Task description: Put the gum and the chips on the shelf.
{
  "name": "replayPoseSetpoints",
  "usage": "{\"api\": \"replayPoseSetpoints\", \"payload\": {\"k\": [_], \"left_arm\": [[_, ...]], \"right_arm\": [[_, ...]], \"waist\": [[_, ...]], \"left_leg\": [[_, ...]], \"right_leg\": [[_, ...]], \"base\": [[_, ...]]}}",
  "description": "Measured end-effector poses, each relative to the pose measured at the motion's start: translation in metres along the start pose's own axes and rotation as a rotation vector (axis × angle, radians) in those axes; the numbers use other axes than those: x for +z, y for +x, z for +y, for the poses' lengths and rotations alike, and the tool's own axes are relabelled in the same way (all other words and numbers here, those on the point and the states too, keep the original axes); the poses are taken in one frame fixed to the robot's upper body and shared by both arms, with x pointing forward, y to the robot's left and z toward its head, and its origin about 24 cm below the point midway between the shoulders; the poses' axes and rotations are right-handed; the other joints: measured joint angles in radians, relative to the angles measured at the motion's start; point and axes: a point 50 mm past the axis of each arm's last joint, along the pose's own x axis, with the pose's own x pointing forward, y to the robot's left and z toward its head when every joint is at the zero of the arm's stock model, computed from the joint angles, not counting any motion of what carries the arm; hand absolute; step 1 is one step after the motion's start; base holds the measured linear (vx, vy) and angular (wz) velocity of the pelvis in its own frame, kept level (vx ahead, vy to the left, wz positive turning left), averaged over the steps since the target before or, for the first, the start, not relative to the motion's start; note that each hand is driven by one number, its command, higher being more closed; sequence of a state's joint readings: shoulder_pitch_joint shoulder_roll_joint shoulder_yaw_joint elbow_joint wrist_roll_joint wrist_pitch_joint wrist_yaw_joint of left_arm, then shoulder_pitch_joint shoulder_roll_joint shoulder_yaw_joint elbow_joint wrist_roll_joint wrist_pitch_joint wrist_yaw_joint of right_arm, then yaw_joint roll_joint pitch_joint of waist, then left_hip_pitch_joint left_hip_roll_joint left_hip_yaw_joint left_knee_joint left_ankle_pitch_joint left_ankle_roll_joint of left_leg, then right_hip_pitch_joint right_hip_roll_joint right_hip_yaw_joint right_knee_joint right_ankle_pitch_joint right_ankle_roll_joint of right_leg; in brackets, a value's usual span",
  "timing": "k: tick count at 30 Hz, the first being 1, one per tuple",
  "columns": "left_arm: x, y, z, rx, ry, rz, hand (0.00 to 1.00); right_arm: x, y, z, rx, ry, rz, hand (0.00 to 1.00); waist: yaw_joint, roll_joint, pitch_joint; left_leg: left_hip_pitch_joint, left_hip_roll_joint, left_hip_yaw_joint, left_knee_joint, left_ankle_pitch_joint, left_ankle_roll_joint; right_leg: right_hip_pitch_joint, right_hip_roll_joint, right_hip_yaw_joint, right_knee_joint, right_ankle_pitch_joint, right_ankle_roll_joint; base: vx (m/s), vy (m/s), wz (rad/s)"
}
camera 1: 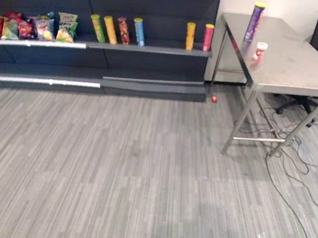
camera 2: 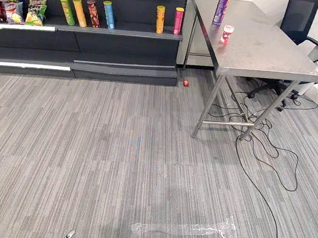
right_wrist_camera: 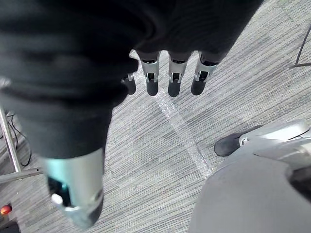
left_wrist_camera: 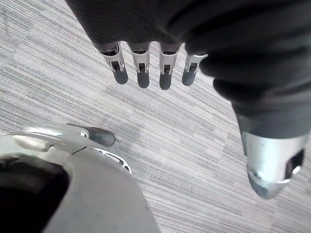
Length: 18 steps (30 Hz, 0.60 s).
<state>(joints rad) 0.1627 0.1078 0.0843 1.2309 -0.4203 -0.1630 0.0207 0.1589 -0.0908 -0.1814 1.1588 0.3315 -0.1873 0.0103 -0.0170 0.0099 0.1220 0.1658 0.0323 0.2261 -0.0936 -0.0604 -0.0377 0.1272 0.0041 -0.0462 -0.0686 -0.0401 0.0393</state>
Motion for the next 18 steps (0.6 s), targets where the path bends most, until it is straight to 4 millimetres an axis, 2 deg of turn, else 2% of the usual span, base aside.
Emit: {"api": "replayPoseSetpoints", "payload": {"k": [18], "left_arm": [[0.0006,0.0003,-0.0002,0.003,0.0,0.0,0.0]], "right_arm": [[-0.0007,-0.0001,0.0001,0.001,-0.005,0.004,0.0]], "waist": [[0.01,-0.012,0.008]], "left_leg": [[0.009,0.0,0.008,-0.006,0.0,0.0]], "right_leg": [[0.018,0.001,0.0,-0.024,0.013,-0.005]], "base": [[-0.02,-0.036,0.0]]}}
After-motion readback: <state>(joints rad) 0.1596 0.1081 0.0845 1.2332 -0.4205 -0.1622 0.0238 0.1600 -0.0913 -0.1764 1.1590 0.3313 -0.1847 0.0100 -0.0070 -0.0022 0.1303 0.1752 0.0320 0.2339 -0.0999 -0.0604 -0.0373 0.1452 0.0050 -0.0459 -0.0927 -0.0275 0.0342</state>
